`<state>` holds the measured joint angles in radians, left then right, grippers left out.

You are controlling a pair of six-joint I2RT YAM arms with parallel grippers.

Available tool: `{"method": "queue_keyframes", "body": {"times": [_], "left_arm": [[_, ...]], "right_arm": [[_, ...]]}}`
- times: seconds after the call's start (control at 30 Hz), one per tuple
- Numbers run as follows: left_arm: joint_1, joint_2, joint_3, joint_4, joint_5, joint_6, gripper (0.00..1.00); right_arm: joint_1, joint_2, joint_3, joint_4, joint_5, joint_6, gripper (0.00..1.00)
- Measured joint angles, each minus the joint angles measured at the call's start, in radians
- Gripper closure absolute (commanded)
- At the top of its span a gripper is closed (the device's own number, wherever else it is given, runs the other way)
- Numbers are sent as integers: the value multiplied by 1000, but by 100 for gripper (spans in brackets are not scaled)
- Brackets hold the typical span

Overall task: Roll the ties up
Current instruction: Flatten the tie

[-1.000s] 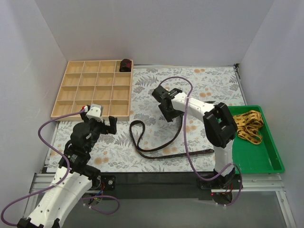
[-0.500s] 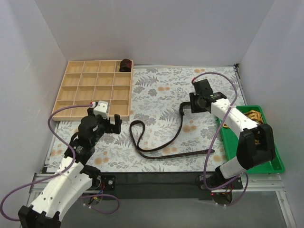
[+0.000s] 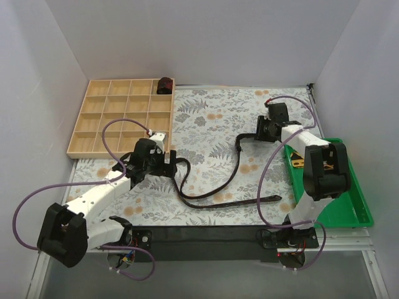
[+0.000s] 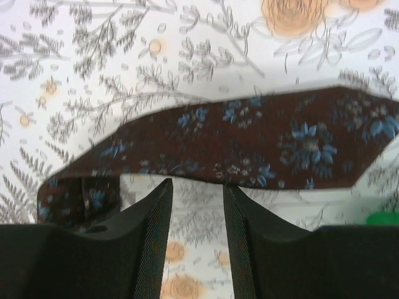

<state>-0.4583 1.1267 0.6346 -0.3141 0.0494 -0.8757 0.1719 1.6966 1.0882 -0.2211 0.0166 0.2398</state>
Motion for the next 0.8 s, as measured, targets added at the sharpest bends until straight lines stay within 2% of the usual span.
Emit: {"method": "queue_keyframes", "body": {"times": [0.17,0.5,0.63,0.8], "left_arm": [[-39,46,2,-2,-26,-44,25],[-50,74,-6,1,-86,-101,27],[-53,113,-5,6,-91,-110,27],[-69,200,25,10,-95,-113,27]], "right_arm": [[-16,131,122,23,-21,8,62],[-14,374,398,46,-68,16,62],[-5,430,422,35,-81,10,61],[15,394,395,37,-66,-5,59]]}}
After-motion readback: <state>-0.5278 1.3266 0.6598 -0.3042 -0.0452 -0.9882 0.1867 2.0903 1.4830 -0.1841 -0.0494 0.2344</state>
